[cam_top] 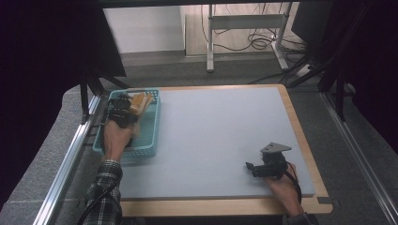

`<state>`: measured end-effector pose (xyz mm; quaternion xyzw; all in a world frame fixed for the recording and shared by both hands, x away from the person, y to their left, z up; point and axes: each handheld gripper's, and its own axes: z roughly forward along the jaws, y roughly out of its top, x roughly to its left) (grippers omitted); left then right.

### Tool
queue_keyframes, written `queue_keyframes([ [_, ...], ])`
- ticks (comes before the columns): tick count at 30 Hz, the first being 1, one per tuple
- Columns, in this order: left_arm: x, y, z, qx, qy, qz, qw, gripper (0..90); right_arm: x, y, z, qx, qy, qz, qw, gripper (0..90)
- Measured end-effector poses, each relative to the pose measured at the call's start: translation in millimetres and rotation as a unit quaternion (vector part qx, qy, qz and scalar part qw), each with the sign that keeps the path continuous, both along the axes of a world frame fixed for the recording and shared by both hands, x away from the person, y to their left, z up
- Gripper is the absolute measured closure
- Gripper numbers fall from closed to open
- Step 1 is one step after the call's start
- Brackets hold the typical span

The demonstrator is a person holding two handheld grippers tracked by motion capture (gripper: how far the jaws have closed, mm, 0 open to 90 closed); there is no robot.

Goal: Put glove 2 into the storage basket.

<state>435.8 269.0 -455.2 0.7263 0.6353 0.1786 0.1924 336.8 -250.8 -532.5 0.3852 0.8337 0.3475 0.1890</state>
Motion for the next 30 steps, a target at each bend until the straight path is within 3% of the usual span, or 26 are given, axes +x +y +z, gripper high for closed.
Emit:
queue_keyframes([
  [10,27.9,-12.7,-30.0,0.011,0.052,0.009,0.9986,68.3,0.0,0.0,0.0,0.001,0.000,0.000,1.0000,12.7],
  [13,33.3,-20.2,-36.2,0.010,0.058,-0.002,0.9982,67.4,0.0,0.1,0.0,0.001,0.000,0.000,1.0000,12.7],
  [16,37.1,-25.0,-39.4,-0.006,0.058,-0.010,0.9983,65.5,0.0,0.1,-0.1,0.002,0.000,-0.001,1.0000,12.7],
  [18,39.7,-27.3,-41.5,-0.014,0.067,-0.017,0.9975,59.8,-0.1,0.1,0.0,0.001,0.000,-0.001,1.0000,12.7],
  [22,40.9,-26.5,-45.6,-0.005,0.074,-0.022,0.9970,39.4,0.0,0.0,0.0,0.001,0.000,0.000,1.0000,12.7],
  [26,38.1,-16.6,-49.7,-0.029,0.083,-0.022,0.9959,22.4,0.0,0.0,0.0,0.001,0.000,0.000,1.0000,12.7],
  [30,31.5,-12.9,-43.1,-0.046,0.075,-0.034,0.9956,14.1,-0.1,0.2,0.0,0.001,0.000,-0.001,1.0000,12.7],
])
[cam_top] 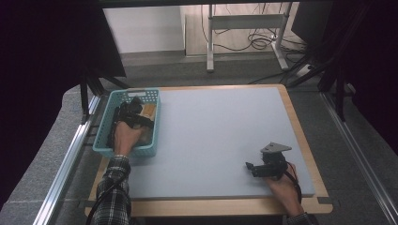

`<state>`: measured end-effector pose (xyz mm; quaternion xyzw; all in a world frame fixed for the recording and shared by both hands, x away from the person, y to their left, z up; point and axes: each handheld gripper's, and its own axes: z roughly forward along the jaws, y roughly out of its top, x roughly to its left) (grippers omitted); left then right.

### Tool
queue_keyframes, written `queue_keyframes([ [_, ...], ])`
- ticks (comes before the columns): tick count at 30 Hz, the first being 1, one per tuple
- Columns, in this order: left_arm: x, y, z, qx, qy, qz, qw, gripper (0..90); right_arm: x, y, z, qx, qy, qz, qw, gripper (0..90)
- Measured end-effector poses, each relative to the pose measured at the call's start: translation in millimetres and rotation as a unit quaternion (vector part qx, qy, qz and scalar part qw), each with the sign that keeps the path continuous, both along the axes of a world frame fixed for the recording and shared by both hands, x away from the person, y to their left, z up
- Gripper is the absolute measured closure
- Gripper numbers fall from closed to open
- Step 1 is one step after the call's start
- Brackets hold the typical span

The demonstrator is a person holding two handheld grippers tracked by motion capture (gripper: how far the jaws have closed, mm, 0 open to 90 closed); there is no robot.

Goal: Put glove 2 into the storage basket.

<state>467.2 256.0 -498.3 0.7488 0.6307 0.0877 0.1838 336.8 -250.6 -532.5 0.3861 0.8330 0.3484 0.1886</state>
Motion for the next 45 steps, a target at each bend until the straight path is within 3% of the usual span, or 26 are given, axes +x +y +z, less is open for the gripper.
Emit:
queue_keyframes([
  [5,-8.6,4.4,19.3,-0.004,-0.025,-0.010,0.9996,9.8,0.0,0.0,0.0,0.000,0.000,0.000,1.0000,12.7],
  [10,-18.7,14.0,39.4,-0.003,-0.056,-0.008,0.9984,18.9,0.0,0.0,0.0,0.000,0.000,0.000,1.0000,12.7],
  [13,-22.8,20.3,43.6,0.010,-0.067,-0.002,0.9977,34.1,0.0,0.0,0.0,0.000,0.000,0.000,1.0000,12.7],
  [17,-24.1,28.8,39.8,0.024,-0.071,0.011,0.9971,64.1,0.0,0.0,0.0,-0.001,0.000,0.000,1.0000,12.7],
  [19,-21.3,32.0,34.6,0.023,-0.062,0.016,0.9977,77.7,0.0,0.0,0.0,-0.001,0.000,0.001,1.0000,12.7],
  [22,-13.0,32.1,23.1,0.026,-0.040,0.020,0.9987,86.4,0.0,0.0,0.0,0.000,0.000,0.000,1.0000,12.7],
  [27,1.4,21.1,4.0,0.026,-0.016,0.021,0.9993,89.2,0.0,0.0,0.0,0.000,0.000,0.000,1.0000,12.7],
  [30,6.8,10.0,-0.4,0.006,-0.015,0.014,0.9998,90.0,0.1,-0.2,0.0,-0.001,0.000,0.001,1.0000,12.7],
  [34,8.9,-2.2,1.2,0.028,-0.019,0.008,0.9994,90.0,0.1,-0.2,0.0,-0.001,0.000,0.001,1.0000,12.7],
  [39,7.1,5.2,0.1,0.019,-0.022,0.010,0.9995,89.4,0.1,-0.2,0.0,-0.001,0.000,0.001,1.0000,12.7],
  [45,2.4,14.4,4.4,0.023,-0.035,0.020,0.9989,78.8,0.0,-0.1,0.0,-0.001,0.000,0.001,1.0000,12.7],
])
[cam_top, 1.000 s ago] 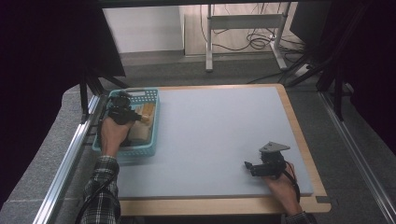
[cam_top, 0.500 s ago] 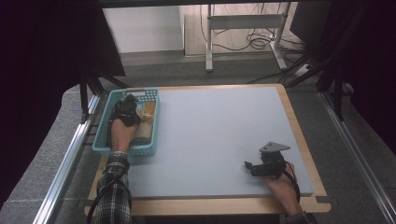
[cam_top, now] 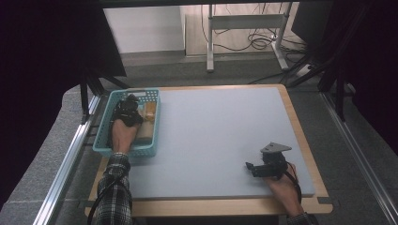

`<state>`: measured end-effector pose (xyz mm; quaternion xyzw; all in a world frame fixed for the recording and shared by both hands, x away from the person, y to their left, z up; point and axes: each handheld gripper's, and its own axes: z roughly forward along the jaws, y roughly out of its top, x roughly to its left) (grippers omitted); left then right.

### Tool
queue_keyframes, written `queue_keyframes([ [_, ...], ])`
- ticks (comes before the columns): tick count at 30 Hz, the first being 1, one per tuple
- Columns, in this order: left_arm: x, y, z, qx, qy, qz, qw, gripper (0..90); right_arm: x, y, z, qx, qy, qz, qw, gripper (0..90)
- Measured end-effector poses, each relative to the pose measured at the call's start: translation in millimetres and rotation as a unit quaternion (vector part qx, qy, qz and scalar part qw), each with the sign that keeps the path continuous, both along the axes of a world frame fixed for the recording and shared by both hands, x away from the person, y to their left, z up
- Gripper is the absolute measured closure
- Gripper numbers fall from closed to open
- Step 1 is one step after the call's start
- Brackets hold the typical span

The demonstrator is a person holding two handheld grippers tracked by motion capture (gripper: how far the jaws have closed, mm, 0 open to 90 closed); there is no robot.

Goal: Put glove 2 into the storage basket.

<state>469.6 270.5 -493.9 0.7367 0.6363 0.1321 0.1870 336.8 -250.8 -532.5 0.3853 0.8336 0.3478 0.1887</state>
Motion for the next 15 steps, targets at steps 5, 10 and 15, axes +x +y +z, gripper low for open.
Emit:
queue_keyframes([
  [5,-4.2,7.3,4.2,0.010,-0.015,0.007,0.9998,67.9,0.0,0.0,0.0,0.000,0.000,0.000,1.0000,12.7],
  [10,-8.6,15.8,8.2,0.007,-0.027,0.017,0.9995,59.9,0.0,0.0,0.0,0.000,0.000,0.000,1.0000,12.7],
  [15,-13.3,20.6,11.2,0.005,-0.034,0.015,0.9993,52.7,0.0,0.0,0.0,0.000,0.000,0.000,1.0000,12.8],
])
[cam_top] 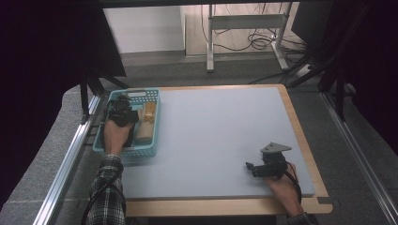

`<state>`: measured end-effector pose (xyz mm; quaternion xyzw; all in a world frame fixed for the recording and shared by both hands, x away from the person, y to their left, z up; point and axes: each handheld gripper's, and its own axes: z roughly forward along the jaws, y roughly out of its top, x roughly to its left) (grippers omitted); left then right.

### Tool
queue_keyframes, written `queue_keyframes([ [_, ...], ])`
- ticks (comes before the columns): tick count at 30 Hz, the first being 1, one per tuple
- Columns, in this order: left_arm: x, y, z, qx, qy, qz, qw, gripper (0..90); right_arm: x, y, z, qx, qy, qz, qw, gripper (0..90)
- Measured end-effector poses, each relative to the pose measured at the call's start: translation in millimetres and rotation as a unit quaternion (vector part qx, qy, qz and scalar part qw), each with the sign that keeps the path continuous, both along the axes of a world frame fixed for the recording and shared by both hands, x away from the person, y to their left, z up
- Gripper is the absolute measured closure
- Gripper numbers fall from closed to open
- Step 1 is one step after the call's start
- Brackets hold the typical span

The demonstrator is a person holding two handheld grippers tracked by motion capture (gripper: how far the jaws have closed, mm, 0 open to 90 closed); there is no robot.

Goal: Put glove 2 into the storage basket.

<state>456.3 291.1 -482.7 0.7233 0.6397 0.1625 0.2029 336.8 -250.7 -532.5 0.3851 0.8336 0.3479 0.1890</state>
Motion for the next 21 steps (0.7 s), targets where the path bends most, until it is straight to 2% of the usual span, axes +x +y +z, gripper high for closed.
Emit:
queue_keyframes([
  [11,-7.5,5.1,6.4,-0.014,-0.023,-0.020,0.9994,39.4,0.0,0.2,0.0,0.001,0.000,0.000,1.0000,12.7],
  [16,-12.0,8.5,9.2,-0.020,-0.039,-0.021,0.9988,33.8,0.0,0.0,0.0,0.000,-0.001,-0.001,1.0000,12.7],
  [21,-16.6,12.1,12.1,-0.024,-0.044,-0.018,0.9986,26.0,-0.1,0.1,0.0,0.000,0.000,-0.001,1.0000,12.7],
])
